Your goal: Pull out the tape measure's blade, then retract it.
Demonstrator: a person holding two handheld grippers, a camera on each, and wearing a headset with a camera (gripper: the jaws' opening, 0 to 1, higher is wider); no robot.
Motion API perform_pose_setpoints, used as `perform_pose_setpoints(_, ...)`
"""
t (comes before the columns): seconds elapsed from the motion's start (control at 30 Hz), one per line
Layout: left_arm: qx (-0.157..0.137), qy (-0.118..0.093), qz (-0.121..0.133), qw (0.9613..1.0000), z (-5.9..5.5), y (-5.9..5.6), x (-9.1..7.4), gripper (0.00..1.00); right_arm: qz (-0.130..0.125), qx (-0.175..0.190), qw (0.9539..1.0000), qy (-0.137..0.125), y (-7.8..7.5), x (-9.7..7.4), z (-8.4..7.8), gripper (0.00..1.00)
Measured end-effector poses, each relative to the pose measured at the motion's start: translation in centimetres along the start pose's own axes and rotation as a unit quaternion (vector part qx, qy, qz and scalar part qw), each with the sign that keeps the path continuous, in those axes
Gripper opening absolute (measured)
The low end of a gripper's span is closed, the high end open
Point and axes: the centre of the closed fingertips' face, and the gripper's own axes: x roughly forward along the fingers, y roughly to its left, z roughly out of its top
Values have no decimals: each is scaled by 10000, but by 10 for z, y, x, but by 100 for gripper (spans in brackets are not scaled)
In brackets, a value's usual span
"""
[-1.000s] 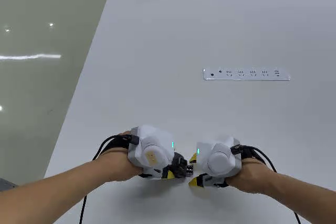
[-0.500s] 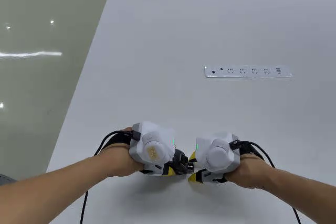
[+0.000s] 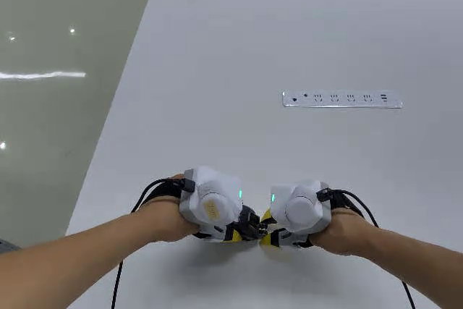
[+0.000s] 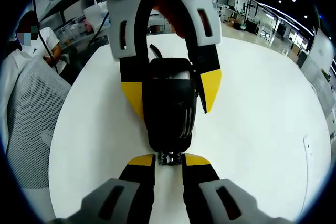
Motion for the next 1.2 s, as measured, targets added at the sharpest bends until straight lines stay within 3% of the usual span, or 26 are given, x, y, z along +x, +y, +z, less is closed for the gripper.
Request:
perform_pose_setpoints(0.47, 3, -41, 10, 10000, 0, -1, 0, 35, 29, -38, 10000, -16, -1, 1, 0, 17)
perform_pose_setpoints(0.7, 66, -189, 41, 9998, 1, -1, -1, 34, 43, -156, 9999, -23, -1, 1, 0, 16)
perform_pose_setpoints(1.2, 24, -109, 33, 9999, 0, 0, -1, 34, -7, -437, 9990, -18, -2, -1, 0, 13)
